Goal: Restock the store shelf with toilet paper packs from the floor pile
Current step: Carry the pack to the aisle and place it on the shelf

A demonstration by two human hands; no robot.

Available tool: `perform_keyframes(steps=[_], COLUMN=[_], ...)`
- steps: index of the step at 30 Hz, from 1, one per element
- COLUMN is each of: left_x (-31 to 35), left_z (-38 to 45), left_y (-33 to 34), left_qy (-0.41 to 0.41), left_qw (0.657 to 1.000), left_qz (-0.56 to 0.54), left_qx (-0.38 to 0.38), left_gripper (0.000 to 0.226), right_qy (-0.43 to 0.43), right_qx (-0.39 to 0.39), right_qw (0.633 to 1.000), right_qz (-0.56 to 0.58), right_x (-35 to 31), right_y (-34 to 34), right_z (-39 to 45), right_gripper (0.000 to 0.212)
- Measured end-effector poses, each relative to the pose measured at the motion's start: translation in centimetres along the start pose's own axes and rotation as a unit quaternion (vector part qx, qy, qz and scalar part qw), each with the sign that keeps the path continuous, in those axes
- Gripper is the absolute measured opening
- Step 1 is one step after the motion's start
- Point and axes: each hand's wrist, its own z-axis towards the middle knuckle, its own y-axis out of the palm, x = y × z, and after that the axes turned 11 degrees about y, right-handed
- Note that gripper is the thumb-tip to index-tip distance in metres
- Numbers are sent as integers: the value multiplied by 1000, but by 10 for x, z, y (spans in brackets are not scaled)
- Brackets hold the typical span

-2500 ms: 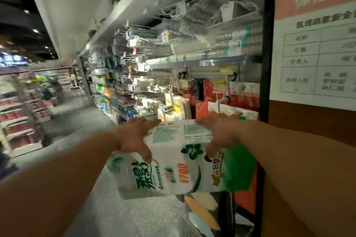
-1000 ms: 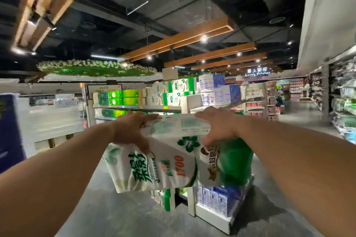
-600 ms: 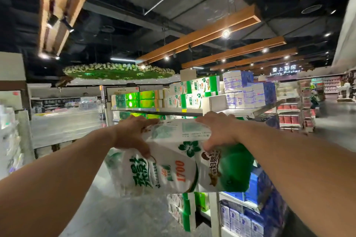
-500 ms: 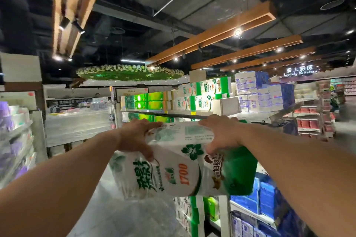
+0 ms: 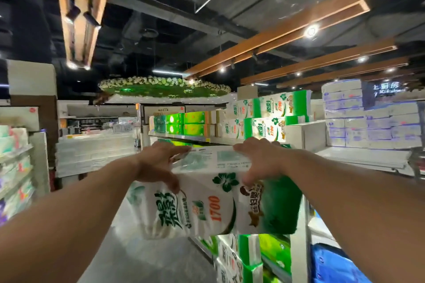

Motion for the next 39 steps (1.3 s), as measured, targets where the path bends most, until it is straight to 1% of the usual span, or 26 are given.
perform_keyframes(steps=[4,7,10,13,14,18,20,24,26,28,32,36,39], left_x=[-77,-133,-183,-232,-248,-310,-341,-411,-435,-470,-530,-584,-618], left_z=[84,150,213,278,299,382,422,505,536,574,650,719,770], left_y=[17,27,45,67,75,110,119,122,123,130,151,167,172], left_qy=[33,55,71,82,84,98,98,101,112,123,175,214,241], left_qw=[999,998,997,996,996,994,994,993,990,989,980,973,963], left_qz=[4,8,32,29,33,40,39,41,59,51,44,34,32], left_qx=[-9,7,13,15,19,33,32,54,60,65,88,82,119], left_gripper=[120,119,122,128,129,129,131,134,132,131,131,130,128], right_qy=[30,49,66,79,82,97,101,115,123,136,176,220,249], right_qx=[-3,23,31,37,40,49,43,51,51,53,70,71,94], right_qw=[1000,998,997,995,995,990,988,985,984,982,972,962,950], right_qz=[1,-10,-29,-41,-50,-93,-105,-117,-117,-118,-139,-143,-164], right_x=[3,11,25,36,41,64,70,74,76,76,77,75,73], right_y=[23,42,64,85,93,125,131,137,138,144,166,184,191], right_z=[100,175,243,312,334,436,488,589,620,662,731,792,836], right_gripper=[103,103,104,93,93,108,109,113,112,109,111,111,112])
